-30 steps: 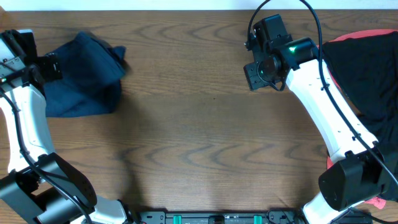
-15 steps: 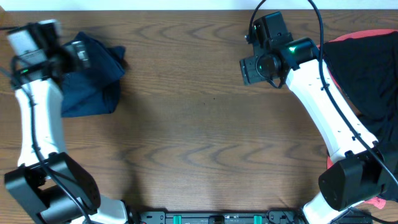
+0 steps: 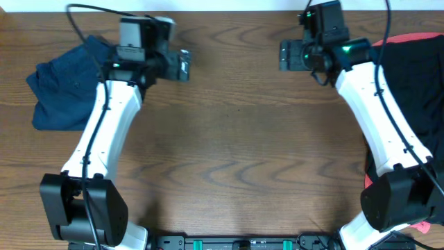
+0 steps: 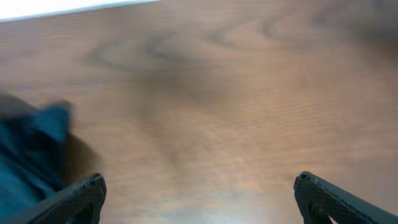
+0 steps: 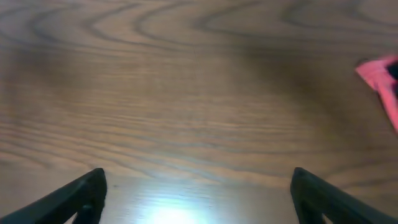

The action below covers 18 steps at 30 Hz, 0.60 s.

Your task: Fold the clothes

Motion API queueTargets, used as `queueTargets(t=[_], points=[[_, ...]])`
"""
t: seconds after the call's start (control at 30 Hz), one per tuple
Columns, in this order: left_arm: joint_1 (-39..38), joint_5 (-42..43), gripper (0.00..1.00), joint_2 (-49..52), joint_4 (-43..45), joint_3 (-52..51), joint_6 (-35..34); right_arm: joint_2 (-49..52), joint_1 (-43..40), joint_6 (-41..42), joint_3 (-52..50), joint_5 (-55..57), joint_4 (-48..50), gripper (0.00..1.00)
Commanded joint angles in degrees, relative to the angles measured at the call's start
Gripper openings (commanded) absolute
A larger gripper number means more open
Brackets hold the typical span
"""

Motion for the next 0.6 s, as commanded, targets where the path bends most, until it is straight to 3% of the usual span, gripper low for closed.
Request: queueTargets(t=[0.0,0.3,0.57], points=[[-0.39,-0.04,0.98,-0.96,-4.79,1.16,-0.72,-1.14,-2.29,0.76,0.92,-0.02,-2.54,0.98],[-0.35,-0.31,0.98,-8.74,-22.16,0.98,-0.79,-7.54,-4.11,2.84,0.74,6.95,-13.29,0.99],[-0.35,-3.48,0.98,-22.84,-21.09,-6.14,-3.56,-19.91,-3.82,1.77,-9.49,6.54,-9.49,0.99]])
